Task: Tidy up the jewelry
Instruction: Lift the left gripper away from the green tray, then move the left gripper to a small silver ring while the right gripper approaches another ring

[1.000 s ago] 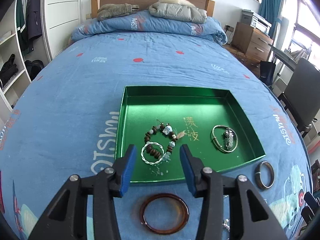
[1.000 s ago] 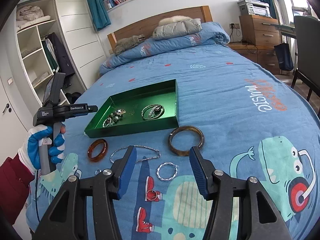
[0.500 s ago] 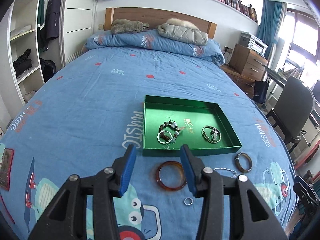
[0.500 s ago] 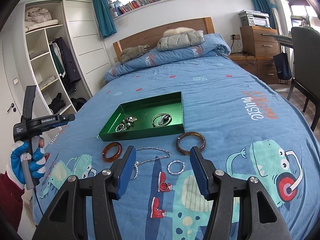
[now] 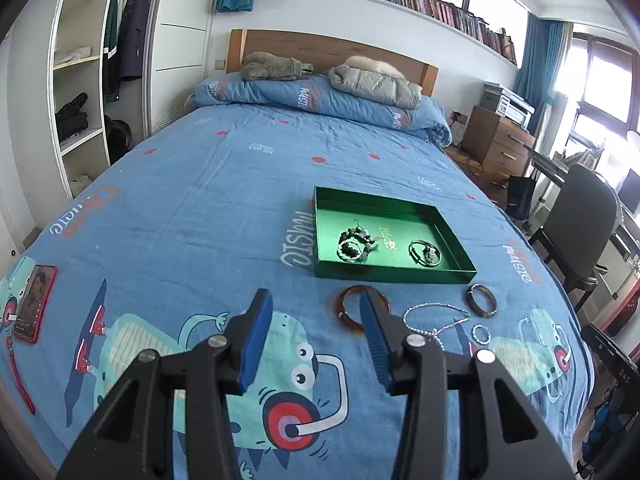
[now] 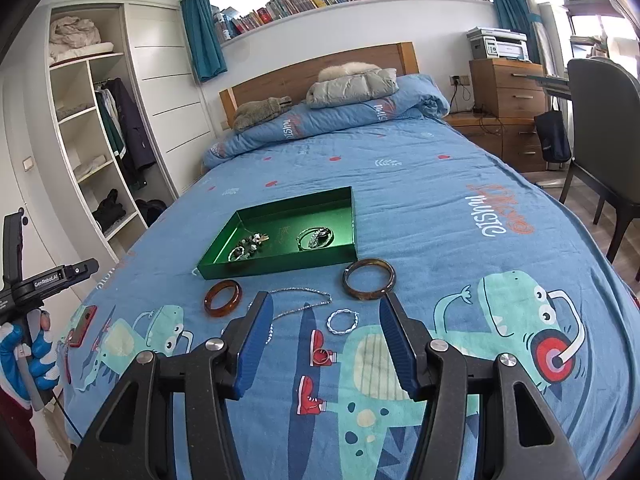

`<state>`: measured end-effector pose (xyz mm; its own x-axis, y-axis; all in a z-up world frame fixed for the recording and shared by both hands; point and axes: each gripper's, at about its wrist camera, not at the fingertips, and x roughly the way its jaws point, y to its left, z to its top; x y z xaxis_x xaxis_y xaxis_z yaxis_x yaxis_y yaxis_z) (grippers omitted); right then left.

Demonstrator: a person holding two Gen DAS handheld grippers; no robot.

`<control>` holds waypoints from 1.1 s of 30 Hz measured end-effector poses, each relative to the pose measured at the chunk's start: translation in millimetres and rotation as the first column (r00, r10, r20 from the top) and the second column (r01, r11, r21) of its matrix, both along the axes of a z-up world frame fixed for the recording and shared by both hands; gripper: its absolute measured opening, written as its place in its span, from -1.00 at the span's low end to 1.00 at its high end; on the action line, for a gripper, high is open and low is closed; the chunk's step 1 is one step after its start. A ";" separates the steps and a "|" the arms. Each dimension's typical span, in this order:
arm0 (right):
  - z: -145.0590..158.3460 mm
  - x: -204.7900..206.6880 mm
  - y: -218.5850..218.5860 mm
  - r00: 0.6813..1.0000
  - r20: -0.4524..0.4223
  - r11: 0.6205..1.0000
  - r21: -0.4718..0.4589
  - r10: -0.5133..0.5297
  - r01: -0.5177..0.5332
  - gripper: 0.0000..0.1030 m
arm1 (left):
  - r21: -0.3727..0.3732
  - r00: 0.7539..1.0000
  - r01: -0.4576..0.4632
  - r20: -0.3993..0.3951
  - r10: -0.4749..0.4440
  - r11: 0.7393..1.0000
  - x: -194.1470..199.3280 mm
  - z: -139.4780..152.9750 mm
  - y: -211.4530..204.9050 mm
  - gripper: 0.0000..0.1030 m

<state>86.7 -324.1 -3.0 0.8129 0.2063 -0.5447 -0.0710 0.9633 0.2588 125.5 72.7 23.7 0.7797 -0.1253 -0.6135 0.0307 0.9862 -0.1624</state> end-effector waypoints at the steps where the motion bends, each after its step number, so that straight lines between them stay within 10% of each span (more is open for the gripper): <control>1: -1.9 -0.6 -0.5 1.000 -0.003 1.000 0.001 -0.002 0.002 0.07 | 0.002 1.000 0.002 -0.002 -0.002 1.000 -2.9 -3.4 -1.8 -0.15; 33: -118.0 60.8 39.6 0.948 -0.286 0.989 -0.009 0.137 -0.145 -0.23 | 0.064 0.952 0.231 -0.220 -0.212 0.971 46.0 -141.5 -111.2 -0.15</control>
<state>147.4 -284.5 -121.0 0.5872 0.2880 -0.7564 -0.1342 0.9562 0.2600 171.6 -38.5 -117.8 0.5903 -0.2189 -0.7770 0.2248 0.9690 -0.1022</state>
